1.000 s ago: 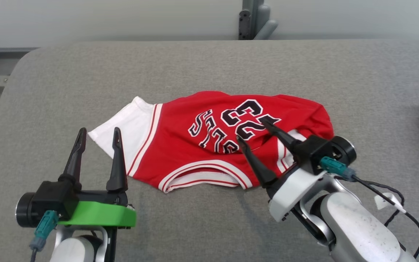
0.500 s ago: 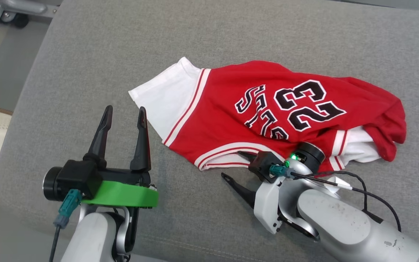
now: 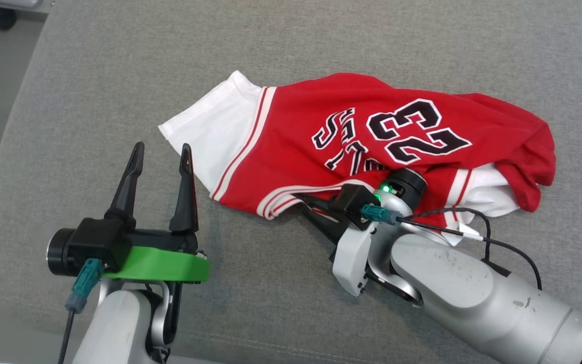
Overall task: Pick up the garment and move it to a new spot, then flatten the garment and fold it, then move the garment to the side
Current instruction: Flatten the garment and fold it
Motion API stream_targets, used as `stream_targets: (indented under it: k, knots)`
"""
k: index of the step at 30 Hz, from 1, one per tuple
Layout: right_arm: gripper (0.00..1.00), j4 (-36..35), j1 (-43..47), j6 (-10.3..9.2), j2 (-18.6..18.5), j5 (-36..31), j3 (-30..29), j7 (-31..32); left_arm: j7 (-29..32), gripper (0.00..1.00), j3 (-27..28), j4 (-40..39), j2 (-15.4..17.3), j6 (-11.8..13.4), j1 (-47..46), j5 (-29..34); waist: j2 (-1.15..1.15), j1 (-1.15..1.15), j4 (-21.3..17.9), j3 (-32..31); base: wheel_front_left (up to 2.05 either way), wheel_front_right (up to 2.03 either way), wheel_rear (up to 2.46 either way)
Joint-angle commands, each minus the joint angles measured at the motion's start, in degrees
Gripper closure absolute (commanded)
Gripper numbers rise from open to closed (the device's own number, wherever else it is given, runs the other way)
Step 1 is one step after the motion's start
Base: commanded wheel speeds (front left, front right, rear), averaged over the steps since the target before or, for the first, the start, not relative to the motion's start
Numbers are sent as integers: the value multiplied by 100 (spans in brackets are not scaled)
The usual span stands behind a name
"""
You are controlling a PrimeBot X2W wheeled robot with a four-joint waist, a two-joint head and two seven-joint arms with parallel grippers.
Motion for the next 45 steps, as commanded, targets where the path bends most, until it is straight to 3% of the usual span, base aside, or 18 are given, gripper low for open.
stream_targets:
  k: [1, 6, 12, 21, 26, 30, 35, 40, 45]
  knots:
    - [100, -103, -105, -1, 13, -8, -10, -91, -34, 0, 31, -3, 51, 40, -19, 24, 0, 0, -233, -88, 0, 0, 0]
    - [100, -779, -384, -1, -92, -170, -221, -342, -20, 0, 111, -31, 168, 95, 92, 30, 0, 0, -609, -284, 0, 0, 0]
    - [100, -1824, -470, -1, -288, -461, -1068, -417, 81, 0, 211, -175, 296, 207, 199, 42, 0, 0, -1031, -484, 0, 0, 0]
    - [100, -3402, 697, -1, -672, -943, -3322, 46, 308, 0, 294, -530, 505, 324, 332, 55, 0, 0, -1704, -420, 0, 0, 0]
    - [100, -3771, 1840, -1, -657, -1080, -4808, 321, 432, 0, 252, -694, 576, 327, 253, 91, 0, 0, -1969, -283, 0, 0, 0]
    - [100, -3626, 2628, -1, -460, -1133, -5835, 372, 512, 0, 236, -773, 637, 328, 181, 124, 0, 0, -2132, -144, 0, 0, 0]
    - [100, -3052, 3138, -1, -85, -938, -6482, 219, 627, 0, 177, -863, 706, 312, 95, 168, 0, 0, -2253, 47, 0, 0, 0]
    - [100, -2295, 3079, -1, -28, -802, -6546, 12, 703, 0, 138, -931, 754, 302, 17, 203, 0, 0, -2292, 206, 0, 0, 0]
    - [100, -1247, 2533, -2, -134, -527, -6244, -391, 755, 0, 100, -985, 798, 290, -71, 226, 0, 0, -2293, 371, 0, 0, 0]
